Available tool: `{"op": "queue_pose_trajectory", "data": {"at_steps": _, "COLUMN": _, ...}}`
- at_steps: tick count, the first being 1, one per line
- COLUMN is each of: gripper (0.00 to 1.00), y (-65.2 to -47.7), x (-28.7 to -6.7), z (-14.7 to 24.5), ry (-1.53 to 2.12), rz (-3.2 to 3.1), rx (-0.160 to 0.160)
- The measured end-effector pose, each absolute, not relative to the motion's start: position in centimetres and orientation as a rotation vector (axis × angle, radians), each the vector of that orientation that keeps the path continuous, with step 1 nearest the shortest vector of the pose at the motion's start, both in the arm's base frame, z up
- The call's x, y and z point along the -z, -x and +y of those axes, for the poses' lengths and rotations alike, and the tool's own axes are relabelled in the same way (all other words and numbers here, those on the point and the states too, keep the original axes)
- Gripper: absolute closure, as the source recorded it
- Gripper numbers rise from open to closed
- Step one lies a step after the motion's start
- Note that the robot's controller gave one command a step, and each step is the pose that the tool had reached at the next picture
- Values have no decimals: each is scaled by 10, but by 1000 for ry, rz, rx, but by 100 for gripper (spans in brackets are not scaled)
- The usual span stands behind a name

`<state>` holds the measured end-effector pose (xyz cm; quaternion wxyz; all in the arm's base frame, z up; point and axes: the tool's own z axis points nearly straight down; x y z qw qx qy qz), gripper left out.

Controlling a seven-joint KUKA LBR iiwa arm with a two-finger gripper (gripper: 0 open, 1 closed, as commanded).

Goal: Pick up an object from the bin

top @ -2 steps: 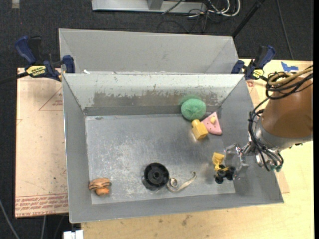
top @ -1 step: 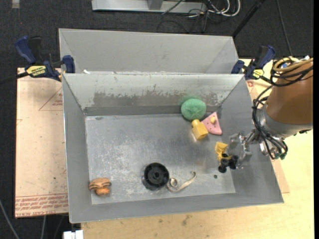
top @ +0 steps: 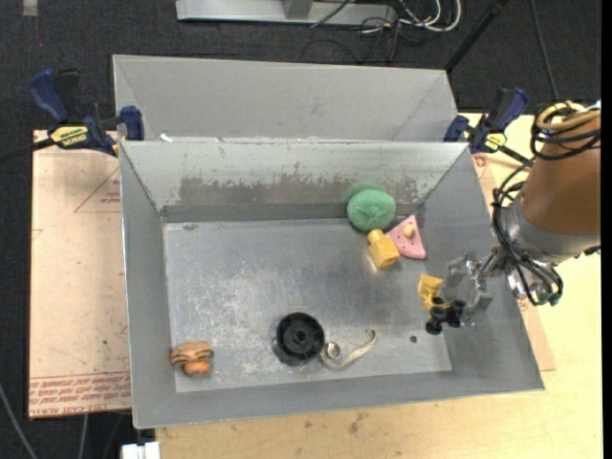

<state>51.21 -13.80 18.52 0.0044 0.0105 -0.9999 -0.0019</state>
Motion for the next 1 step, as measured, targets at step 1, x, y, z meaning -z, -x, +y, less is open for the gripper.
{"op": "queue_pose_trajectory", "data": {"at_steps": 1, "gripper": 100, "y": -527, "x": -205, "z": -144, "ry": -48, "rz": -3157, "rx": -6}}
